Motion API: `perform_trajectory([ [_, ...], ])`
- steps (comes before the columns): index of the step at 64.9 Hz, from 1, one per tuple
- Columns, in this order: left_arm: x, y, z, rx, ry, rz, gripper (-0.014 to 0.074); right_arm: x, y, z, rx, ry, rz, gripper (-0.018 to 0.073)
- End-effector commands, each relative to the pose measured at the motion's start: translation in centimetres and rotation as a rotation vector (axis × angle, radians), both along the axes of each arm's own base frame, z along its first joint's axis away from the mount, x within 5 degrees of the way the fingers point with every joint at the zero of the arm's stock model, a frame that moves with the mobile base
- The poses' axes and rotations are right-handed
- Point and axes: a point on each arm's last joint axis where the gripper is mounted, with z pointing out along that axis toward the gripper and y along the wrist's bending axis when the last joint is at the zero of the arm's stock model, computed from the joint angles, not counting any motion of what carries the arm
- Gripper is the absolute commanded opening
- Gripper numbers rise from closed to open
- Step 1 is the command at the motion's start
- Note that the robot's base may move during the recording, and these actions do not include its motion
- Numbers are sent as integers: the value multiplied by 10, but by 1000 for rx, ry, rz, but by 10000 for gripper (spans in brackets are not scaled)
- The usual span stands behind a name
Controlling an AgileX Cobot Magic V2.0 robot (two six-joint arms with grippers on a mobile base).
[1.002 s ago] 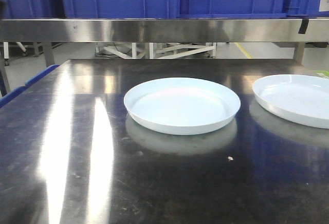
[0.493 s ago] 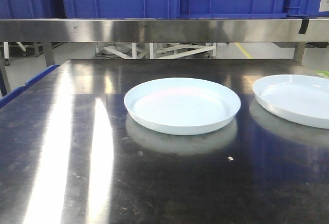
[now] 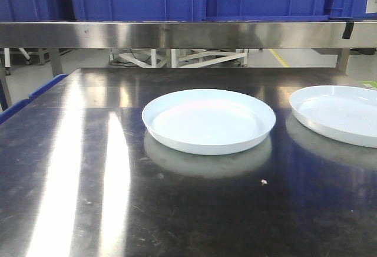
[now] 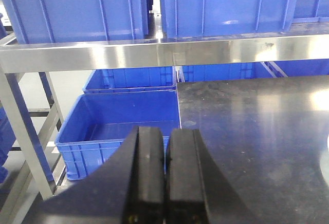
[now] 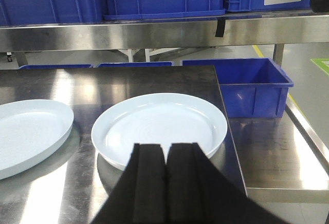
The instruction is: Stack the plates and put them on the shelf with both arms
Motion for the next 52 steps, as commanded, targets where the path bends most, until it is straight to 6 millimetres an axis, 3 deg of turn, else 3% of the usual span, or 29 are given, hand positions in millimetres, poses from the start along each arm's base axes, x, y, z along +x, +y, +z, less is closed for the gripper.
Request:
perform_trajectory([
  [1,0,0,17,-9,-105,5,82,-2,0,9,-10,-108,-4,47],
  [15,0,0,17,-9,-105,5,82,-3,-1,17,26,-196,-8,48],
  [28,0,0,17,-9,-105,5,82,-1,0,18,29,-128,-3,56],
  [40,0,0,17,-9,-105,5,82,6,0,44,6,13,5,56],
  [52,0,0,17,-9,-105,5,82,23,-1,66,-143,187,2,56],
])
